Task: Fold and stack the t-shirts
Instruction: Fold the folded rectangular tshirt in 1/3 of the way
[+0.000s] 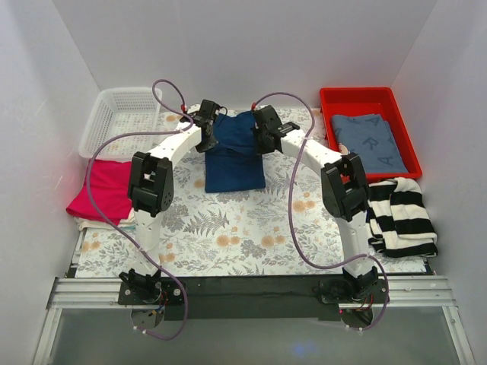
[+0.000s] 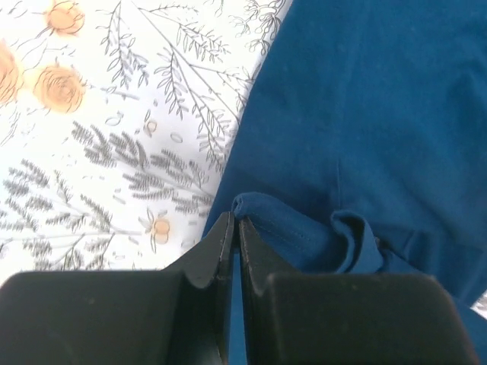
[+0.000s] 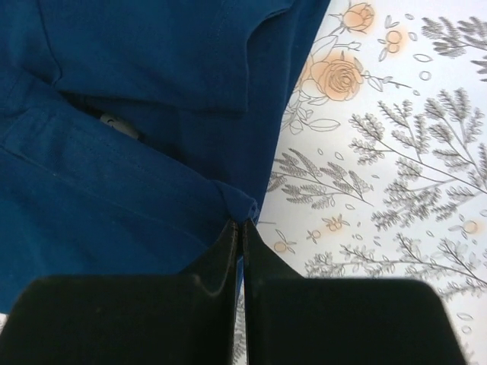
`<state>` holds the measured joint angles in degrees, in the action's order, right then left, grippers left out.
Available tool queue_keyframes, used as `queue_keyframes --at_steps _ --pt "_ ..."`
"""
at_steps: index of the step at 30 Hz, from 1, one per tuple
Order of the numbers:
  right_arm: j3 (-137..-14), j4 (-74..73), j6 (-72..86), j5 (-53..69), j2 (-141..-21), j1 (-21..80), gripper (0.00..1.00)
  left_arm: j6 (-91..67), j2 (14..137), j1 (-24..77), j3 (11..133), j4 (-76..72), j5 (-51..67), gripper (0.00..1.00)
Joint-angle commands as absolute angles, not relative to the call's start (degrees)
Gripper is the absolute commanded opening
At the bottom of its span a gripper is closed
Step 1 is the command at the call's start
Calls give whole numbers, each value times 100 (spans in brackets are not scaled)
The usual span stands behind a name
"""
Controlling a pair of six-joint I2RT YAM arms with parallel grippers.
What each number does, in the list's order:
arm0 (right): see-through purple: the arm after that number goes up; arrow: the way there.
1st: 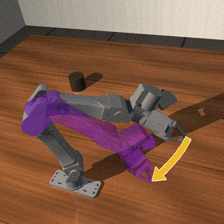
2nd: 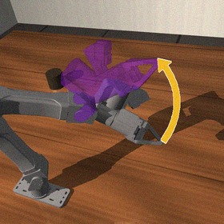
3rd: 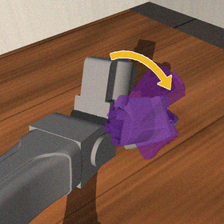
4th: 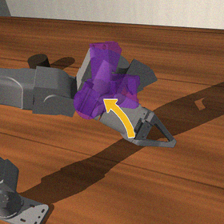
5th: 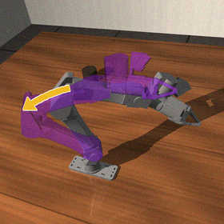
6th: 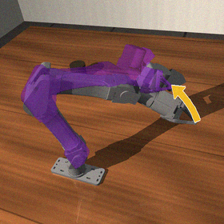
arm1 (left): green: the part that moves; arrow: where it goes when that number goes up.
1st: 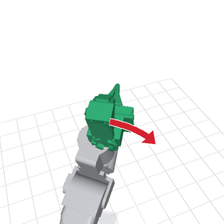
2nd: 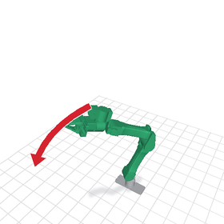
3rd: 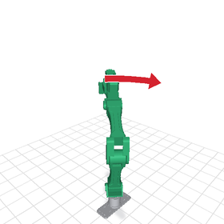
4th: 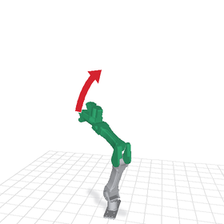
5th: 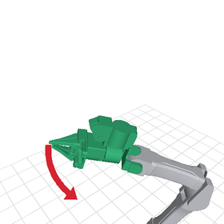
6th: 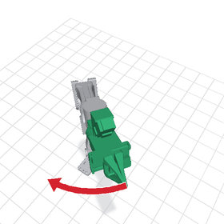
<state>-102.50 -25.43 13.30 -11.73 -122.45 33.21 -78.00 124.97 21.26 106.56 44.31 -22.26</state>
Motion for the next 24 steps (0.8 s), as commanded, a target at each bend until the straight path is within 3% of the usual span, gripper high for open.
queue_keyframes --at_steps 1,3,5,6,8,9,12,17,24 --pt "-10722 -2680 1265 -836 -12524 3112 1 -7454 12708 2030 11029 4395 -2119 0" --pt "-10958 -2689 1283 -756 -12656 3033 5 -7392 12866 1978 11179 4368 -2005 1" --pt "-11178 -2724 1283 -738 -12858 2901 14 -7278 13024 1925 11389 4281 -1934 9" --pt "-11441 -2742 1283 -695 -12998 2848 24 -7251 13060 1899 11469 4254 -2003 19" --pt "-11793 -2830 1301 -668 -13130 2699 29 -7189 13087 1828 11732 4157 -2039 26" --pt "-12082 -2865 1336 -729 -13218 2655 33 -7181 13061 1802 11820 4140 -2100 35" --pt "-12339 -2857 1380 -808 -13202 2461 37 -7049 12755 1775 11883 3815 -2311 39" --pt "-12025 -2821 1310 -589 -12930 2338 38 -6952 12341 1775 11760 3788 -2067 41" --pt "-10197 -2751 1397 -185 -11929 2513 29 -7277 11453 1802 10013 3797 -748 33"
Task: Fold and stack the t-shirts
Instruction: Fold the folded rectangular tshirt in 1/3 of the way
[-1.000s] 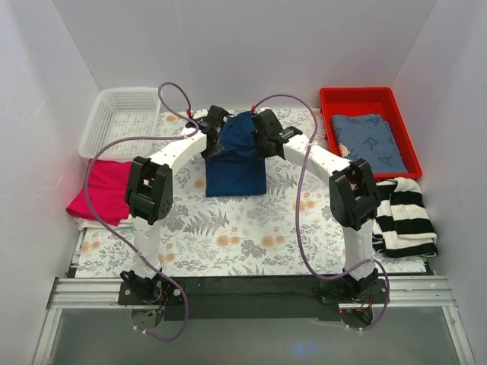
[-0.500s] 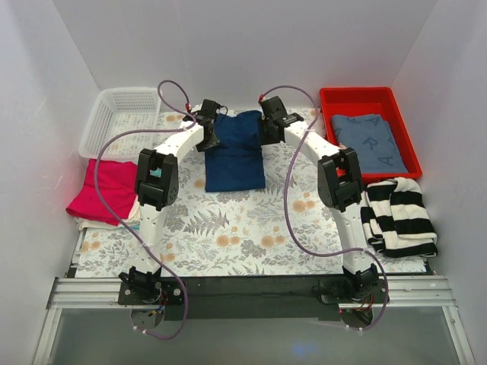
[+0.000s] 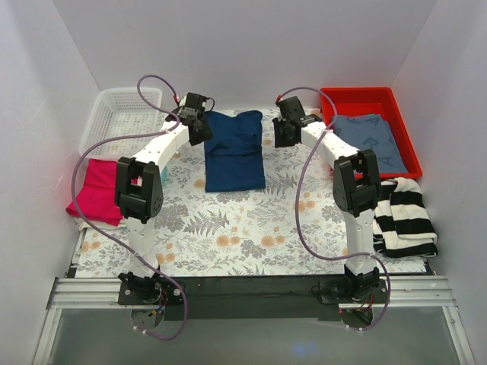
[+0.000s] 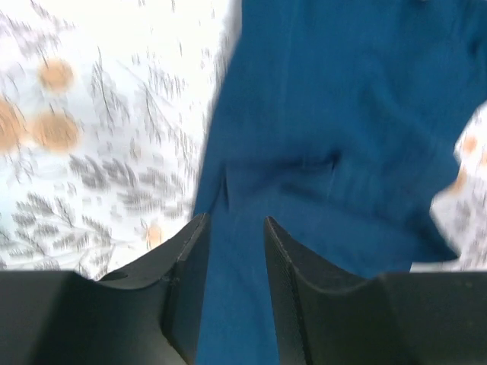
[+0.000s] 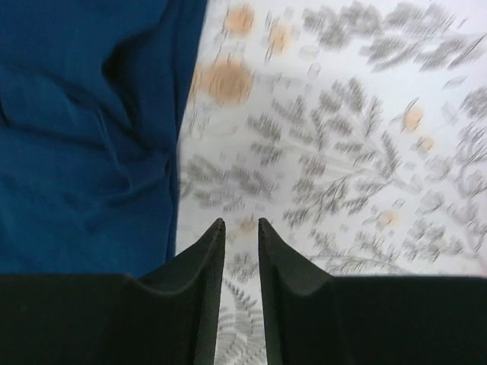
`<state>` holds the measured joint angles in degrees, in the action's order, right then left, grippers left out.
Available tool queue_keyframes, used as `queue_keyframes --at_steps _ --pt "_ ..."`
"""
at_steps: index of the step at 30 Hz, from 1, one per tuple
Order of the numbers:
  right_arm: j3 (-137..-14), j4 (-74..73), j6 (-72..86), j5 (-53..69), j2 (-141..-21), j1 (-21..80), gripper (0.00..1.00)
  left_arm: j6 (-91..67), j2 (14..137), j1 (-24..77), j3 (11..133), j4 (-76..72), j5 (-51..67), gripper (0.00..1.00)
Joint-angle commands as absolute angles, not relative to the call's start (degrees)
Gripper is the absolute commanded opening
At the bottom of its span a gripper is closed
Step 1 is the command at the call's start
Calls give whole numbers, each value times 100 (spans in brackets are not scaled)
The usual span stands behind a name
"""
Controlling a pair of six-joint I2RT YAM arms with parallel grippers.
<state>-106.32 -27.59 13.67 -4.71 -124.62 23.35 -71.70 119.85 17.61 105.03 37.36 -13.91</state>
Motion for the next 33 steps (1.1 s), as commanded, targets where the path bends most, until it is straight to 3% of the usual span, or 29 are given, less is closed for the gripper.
queue_keyframes --at_steps 1,10,25,33 --pt "-10047 -2655 1371 -158 -11840 2592 29 -7303 11287 1810 9645 3762 -634 32" --pt "-9949 -2505 1520 430 -11979 2892 28 -7365 11284 1819 8850 3498 -27 30" --pt "-11680 -2575 1854 844 -13429 2892 27 -7102 12963 1811 10669 3815 -606 30" --pt "-11839 -2496 1776 616 -13456 2892 25 -7242 12806 1802 10424 3095 -1256 28"
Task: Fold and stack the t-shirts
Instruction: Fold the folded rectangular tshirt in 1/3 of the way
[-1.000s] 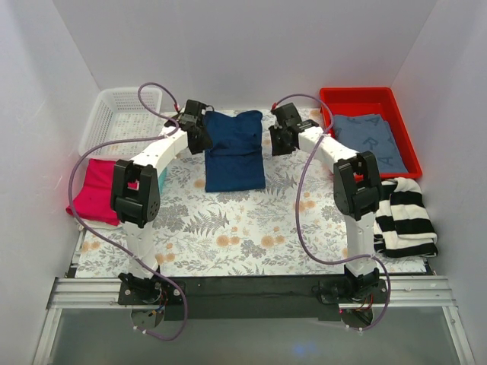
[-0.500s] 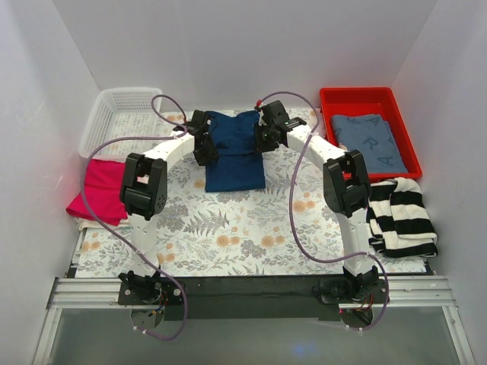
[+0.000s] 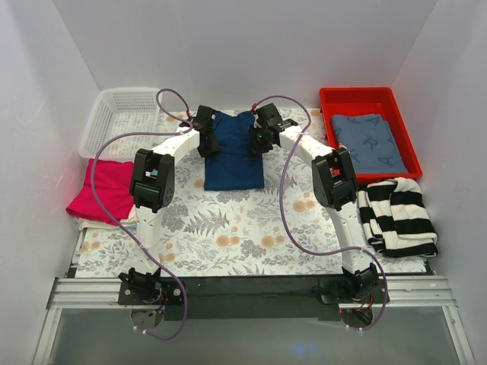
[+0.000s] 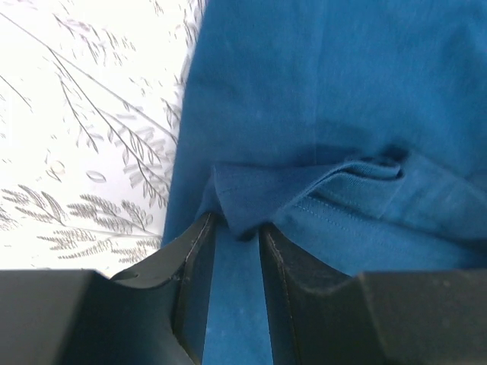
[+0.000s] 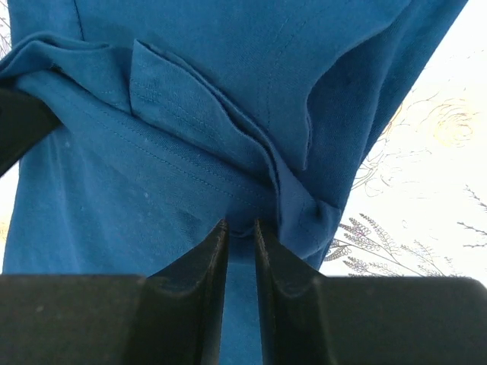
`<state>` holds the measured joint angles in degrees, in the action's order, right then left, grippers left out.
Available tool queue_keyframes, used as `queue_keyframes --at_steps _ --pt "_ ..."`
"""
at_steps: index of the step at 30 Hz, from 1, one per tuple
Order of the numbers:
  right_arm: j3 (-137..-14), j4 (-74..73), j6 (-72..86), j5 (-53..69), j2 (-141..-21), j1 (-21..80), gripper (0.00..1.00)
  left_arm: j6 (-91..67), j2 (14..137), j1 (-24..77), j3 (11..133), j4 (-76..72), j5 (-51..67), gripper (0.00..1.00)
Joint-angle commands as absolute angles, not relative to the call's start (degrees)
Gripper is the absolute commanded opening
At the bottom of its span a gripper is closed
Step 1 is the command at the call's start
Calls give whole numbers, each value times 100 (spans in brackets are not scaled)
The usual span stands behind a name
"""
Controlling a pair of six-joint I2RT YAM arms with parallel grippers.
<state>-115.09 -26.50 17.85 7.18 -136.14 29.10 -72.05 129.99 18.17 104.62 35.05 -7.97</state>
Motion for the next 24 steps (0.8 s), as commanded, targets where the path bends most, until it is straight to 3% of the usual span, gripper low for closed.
queue_keyframes --at_steps 1,12,19,24 --pt "-11839 -2470 1741 589 -13430 2892 25 -7242 12797 1793 10415 2902 -1266 28" --pt "-11716 -2312 1512 26 -12771 2839 24 -7260 13131 1784 10828 2031 -1327 27" --pt "-10908 -2408 1407 96 -12147 2839 25 -6927 12982 1732 10917 2056 -1741 26" --pt "-9907 -2461 1231 132 -11357 2892 40 -6820 12165 1714 10223 2460 -943 37"
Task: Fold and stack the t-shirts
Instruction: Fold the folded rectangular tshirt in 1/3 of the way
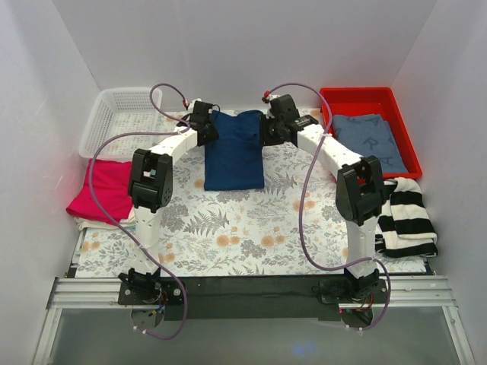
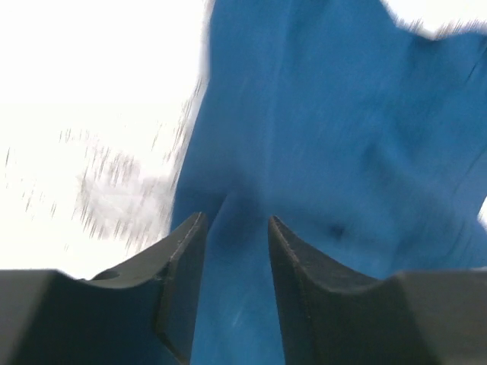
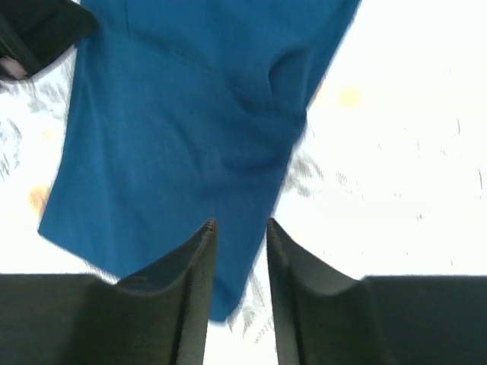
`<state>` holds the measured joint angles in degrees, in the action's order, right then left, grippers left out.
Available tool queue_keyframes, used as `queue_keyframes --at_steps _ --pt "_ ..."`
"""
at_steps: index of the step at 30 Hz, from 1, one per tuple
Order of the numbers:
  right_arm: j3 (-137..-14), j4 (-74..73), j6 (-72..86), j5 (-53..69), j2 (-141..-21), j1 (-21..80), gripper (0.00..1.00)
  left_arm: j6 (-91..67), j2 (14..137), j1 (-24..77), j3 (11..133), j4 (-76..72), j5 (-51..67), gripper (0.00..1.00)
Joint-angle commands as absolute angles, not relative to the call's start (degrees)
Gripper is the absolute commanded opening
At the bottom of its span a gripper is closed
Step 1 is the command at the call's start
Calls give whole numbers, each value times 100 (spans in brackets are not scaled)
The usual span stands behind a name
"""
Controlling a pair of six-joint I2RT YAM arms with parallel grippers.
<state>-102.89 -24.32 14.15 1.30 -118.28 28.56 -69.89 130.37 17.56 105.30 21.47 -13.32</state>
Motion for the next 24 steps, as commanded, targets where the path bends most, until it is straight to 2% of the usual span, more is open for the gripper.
queue_keyframes --at_steps 1,2,5,10,13,16,24 --pt "-9566 -2461 1230 158 -11234 2900 41 -6820 12077 1714 10109 2739 -505 38" --pt "-9415 -2452 1213 210 -11024 2892 46 -6838 11972 1714 9968 2847 -275 39" --pt "-8738 -2443 1187 544 -10611 2909 49 -6995 11314 1723 9038 2980 289 43" --pt "-7719 -2084 1292 1001 -10187 2962 50 -7241 10075 1714 7352 2471 606 48" --pt "-7156 -1636 1388 1274 -9967 2962 49 -7373 9809 1714 6787 2198 756 51" --pt "-6847 -1257 1424 1432 -9914 2971 49 -7435 9589 1714 6339 1820 791 51" --pt "-6943 -826 1336 1503 -10265 2962 47 -7409 9755 1714 6144 1372 527 52"
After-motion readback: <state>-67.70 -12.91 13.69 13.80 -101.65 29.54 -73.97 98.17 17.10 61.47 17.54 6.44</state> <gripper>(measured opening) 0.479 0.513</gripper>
